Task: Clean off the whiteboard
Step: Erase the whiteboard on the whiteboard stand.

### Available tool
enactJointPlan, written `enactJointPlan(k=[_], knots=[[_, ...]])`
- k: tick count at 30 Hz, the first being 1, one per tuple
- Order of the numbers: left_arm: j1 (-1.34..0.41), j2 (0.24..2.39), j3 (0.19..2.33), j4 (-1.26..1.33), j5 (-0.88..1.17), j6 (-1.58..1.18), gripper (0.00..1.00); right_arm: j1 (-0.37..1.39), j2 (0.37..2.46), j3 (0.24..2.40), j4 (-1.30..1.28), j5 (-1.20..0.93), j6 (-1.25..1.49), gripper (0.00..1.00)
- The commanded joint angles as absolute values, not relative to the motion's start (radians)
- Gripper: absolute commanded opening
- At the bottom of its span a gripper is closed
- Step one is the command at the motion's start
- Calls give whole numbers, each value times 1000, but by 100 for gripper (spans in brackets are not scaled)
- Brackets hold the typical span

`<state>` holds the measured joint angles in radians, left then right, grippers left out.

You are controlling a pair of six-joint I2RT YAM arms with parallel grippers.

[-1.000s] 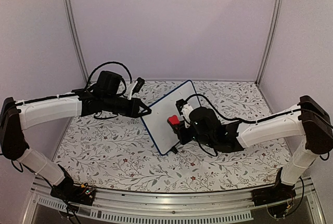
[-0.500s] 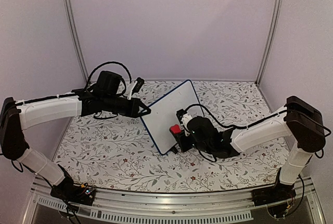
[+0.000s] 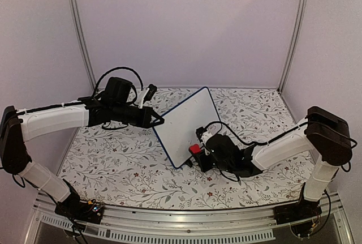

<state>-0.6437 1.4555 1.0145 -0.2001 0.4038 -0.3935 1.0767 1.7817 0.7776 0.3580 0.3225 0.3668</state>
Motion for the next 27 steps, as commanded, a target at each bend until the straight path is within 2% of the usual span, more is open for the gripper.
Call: enactJointPlan(k=[1, 12, 19, 27], knots=[[-652, 1437, 1020, -170, 430, -395, 0, 1070, 1778, 746, 320, 291, 382, 22], [-651, 1432, 1022, -170, 434, -395, 0, 1069, 1623, 836, 277, 376, 289, 22], [-650, 1431, 1022, -169, 437, -394, 0, 1069, 1671, 906, 278, 390, 254, 22], [-650, 1430, 1022, -169, 438, -394, 0, 1044, 1776, 893, 310, 358, 278, 22]])
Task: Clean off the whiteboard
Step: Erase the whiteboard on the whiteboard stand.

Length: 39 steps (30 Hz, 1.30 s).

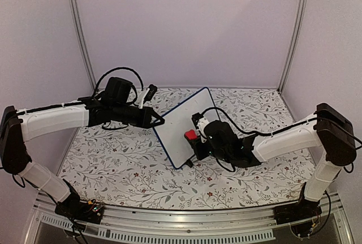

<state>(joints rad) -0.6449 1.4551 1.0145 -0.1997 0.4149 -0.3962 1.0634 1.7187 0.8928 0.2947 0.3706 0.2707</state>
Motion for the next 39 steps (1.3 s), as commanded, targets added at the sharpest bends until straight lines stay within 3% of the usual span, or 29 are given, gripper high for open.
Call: enactJointPlan(k=[1, 25, 33, 39], knots=[[-650, 1429, 1022, -169, 438, -393, 0, 1043, 1792, 889, 312, 353, 283, 22], [-651, 1430, 1022, -169, 441, -394, 0, 1045, 1793, 721, 341, 267, 378, 22], [-650, 1432, 1021, -170, 442, -395, 0, 1044, 1627, 751, 308, 300, 329, 22], [-651, 1431, 1021, -169, 443, -395, 0, 1041, 1626, 832, 300, 360, 279, 23]])
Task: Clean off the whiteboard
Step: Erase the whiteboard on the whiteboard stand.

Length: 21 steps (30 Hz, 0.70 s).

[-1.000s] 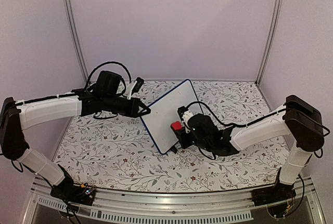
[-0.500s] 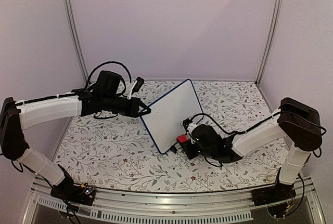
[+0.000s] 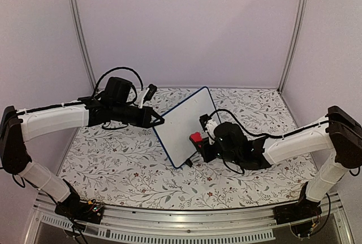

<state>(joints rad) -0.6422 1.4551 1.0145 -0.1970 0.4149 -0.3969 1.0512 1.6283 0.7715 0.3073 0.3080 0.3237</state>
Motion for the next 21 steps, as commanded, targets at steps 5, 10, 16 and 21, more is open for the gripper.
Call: enactJointPlan(k=[5, 10, 16, 21], knots=[[-650, 1427, 1022, -170, 443, -393, 0, 1017, 1694, 882, 326, 333, 270, 22], [-651, 1425, 1022, -169, 442, -392, 0, 991, 1767, 888, 342, 279, 307, 22], [-651, 1426, 1023, -170, 447, -393, 0, 991, 1801, 830, 363, 225, 347, 22], [-650, 1428, 1023, -168, 450, -396, 0, 991, 1806, 778, 380, 202, 376, 22]])
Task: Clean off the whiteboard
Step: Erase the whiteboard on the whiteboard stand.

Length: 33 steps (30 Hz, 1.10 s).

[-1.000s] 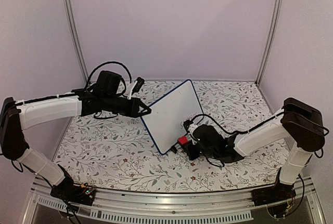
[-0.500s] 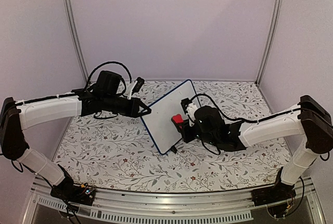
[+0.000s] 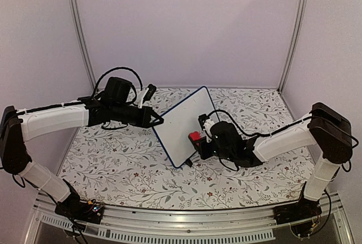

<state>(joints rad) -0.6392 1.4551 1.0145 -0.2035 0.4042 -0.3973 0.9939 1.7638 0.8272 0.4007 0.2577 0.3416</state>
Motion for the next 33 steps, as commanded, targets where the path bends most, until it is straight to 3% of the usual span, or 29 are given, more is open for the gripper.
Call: enactJointPlan(k=[1, 12, 23, 33], knots=[[-651, 1428, 1023, -168, 451, -396, 0, 991, 1808, 771, 382, 199, 382, 22], [-651, 1429, 1022, -168, 446, -395, 0, 991, 1758, 723, 369, 200, 392, 22], [-651, 1425, 1022, -168, 447, -394, 0, 988, 1623, 811, 315, 259, 332, 22], [-651, 1421, 1022, -170, 446, -390, 0, 897, 1678, 910, 293, 242, 279, 22]])
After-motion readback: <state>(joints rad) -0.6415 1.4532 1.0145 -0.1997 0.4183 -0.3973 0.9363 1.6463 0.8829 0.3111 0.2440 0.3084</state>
